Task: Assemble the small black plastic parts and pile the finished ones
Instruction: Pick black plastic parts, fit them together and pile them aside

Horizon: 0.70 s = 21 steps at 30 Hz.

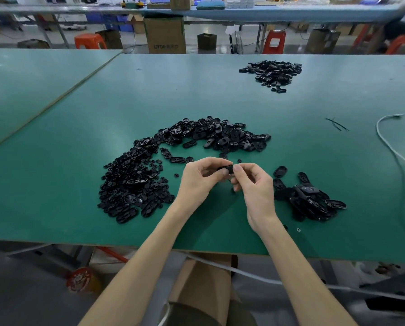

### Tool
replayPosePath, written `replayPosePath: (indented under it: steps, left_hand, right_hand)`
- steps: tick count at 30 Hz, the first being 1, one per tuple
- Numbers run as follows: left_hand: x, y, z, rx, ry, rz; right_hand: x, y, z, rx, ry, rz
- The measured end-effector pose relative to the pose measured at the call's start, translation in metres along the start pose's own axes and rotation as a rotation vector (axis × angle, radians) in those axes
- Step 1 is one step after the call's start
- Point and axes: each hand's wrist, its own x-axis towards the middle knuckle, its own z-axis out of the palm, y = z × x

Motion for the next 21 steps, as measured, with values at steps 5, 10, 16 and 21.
replayPosePath:
  steps: [5, 10, 16, 21]
  left_hand:
    - [-0.0008, -0.0001, 0.0004, -0.002, 0.001, -0.004]
    - [-0.0003, -0.0011, 0.0009, 0.003, 0.008, -0.008]
    - [0.0012, -0.0023, 0.0019, 0.039, 0.017, -0.019]
    - [0.0004, -0.0027, 0.0011, 0.052, 0.066, -0.018]
  right_hand:
    - [0.0003, 0.0011, -0.0010, -0.010, -0.003, 0.013]
    - [0.0012, 0.0011, -0.0005, -0.017, -0.014, 0.014]
    - [0.0026, 0.0031, 0.0001, 0.012, 0.018, 0.021]
    - [0.0031, 0.0030, 0.0018, 0.012, 0.022, 0.026]
